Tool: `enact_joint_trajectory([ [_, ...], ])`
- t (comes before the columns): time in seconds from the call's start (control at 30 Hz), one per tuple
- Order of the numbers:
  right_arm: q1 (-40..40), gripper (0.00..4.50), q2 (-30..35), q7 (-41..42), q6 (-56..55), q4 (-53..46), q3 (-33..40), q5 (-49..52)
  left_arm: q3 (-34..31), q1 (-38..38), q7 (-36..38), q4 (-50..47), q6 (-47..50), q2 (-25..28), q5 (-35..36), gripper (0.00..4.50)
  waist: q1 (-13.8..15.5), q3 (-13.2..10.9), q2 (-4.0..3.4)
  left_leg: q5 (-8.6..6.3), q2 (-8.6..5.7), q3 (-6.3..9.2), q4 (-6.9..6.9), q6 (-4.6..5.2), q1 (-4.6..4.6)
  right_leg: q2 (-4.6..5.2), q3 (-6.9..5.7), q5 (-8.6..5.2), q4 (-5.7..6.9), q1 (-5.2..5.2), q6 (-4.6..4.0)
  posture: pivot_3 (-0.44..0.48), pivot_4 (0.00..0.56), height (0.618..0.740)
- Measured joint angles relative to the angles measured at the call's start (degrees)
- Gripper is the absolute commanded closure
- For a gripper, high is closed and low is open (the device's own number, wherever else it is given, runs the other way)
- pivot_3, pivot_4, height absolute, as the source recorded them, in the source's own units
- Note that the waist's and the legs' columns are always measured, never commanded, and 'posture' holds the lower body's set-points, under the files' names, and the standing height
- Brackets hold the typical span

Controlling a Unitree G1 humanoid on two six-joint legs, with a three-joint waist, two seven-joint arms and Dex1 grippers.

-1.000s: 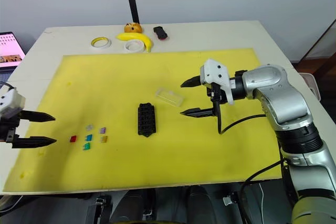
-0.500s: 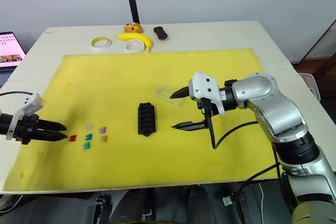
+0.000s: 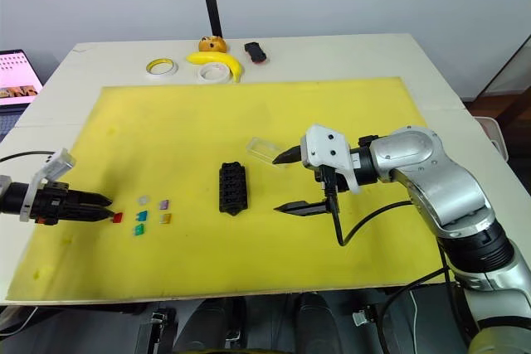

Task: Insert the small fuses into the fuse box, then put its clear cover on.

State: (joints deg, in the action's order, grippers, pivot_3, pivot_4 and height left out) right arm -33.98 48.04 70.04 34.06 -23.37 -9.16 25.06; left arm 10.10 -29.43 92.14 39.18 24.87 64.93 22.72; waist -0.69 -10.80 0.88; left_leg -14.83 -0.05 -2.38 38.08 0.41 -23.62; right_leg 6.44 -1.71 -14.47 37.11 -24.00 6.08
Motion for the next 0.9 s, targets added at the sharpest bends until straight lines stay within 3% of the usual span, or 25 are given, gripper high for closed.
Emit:
enact_joint_trajectory([
  [0.6,0.3,0.00,0.6,0.0,-0.1,0.0,-0.6,-0.3,-2.0,5.9,-1.3,-7.5,1.1,0.8,1.8,1.87,0.0,0.0,0.00,-0.10,-0.09,-0.14,0.03,0.17,0.00,0.18,0.00,0.00,-0.04,0.00,0.00,0.000,0.150,0.740],
  [0.7,0.3,0.00,0.5,0.0,-0.2,0.0,-0.8,-0.5,-2.4,6.6,-1.4,-8.5,1.2,1.2,1.6,2.74,0.0,0.0,0.00,-0.12,-0.10,-0.19,0.03,0.21,0.00,0.22,0.00,0.00,-0.05,-0.01,0.00,0.000,0.150,0.740],
  [0.77,0.3,0.00,0.5,0.0,-0.3,0.0,-1.1,-0.6,-2.8,6.9,-1.5,-8.7,1.3,1.2,1.6,3.60,-0.1,0.0,0.00,-0.14,-0.10,-0.25,0.03,0.24,0.00,0.24,-0.01,0.00,-0.06,-0.03,0.00,0.000,0.150,0.740],
  [0.9,0.3,0.00,0.4,0.0,-0.7,0.0,-1.4,-1.2,-3.2,8.5,-1.0,-10.3,1.8,1.0,1.5,3.60,-0.1,0.0,0.00,-0.14,-0.10,-0.26,0.03,0.24,0.01,0.25,-0.01,0.00,-0.03,-0.05,0.00,0.000,0.150,0.740],
])
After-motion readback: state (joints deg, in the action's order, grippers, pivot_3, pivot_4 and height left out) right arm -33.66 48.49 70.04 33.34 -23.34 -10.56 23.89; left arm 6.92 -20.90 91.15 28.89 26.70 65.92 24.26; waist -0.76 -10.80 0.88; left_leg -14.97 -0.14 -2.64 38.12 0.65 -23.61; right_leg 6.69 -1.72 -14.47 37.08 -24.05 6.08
